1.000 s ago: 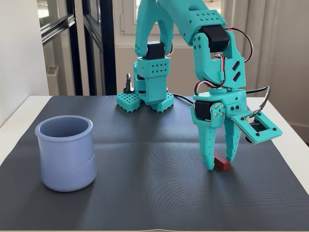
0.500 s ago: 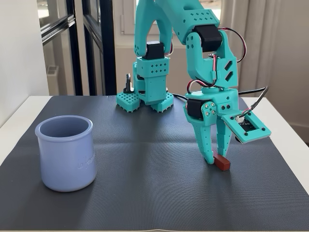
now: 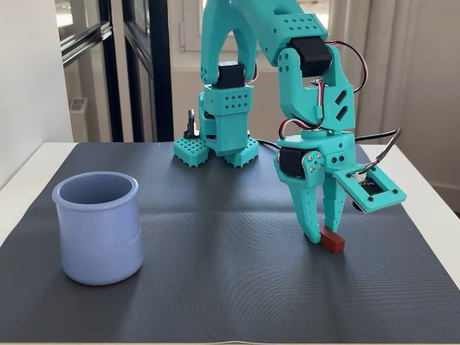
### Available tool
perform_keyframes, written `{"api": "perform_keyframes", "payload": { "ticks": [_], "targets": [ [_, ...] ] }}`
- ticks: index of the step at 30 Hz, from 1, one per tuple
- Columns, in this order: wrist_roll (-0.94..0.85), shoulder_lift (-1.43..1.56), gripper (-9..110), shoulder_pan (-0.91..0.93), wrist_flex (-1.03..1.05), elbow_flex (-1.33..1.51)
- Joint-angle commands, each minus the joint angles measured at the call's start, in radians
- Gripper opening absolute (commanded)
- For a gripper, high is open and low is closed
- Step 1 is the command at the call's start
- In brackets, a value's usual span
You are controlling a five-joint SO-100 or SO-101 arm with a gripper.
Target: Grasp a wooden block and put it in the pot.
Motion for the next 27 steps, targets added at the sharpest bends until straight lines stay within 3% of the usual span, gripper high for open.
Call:
{"api": "perform_keyframes", "payload": {
  "ticks": [1, 8, 27],
  "targets": [
    [-0.051, 0.086, 0, 0.032, -0.005, -0.051],
    [-0.207, 0.287, 0, 0.127, -0.005, -0.041],
    [-0.859, 0.627, 0, 0.581, -0.002, 0.043]
  ]
}}
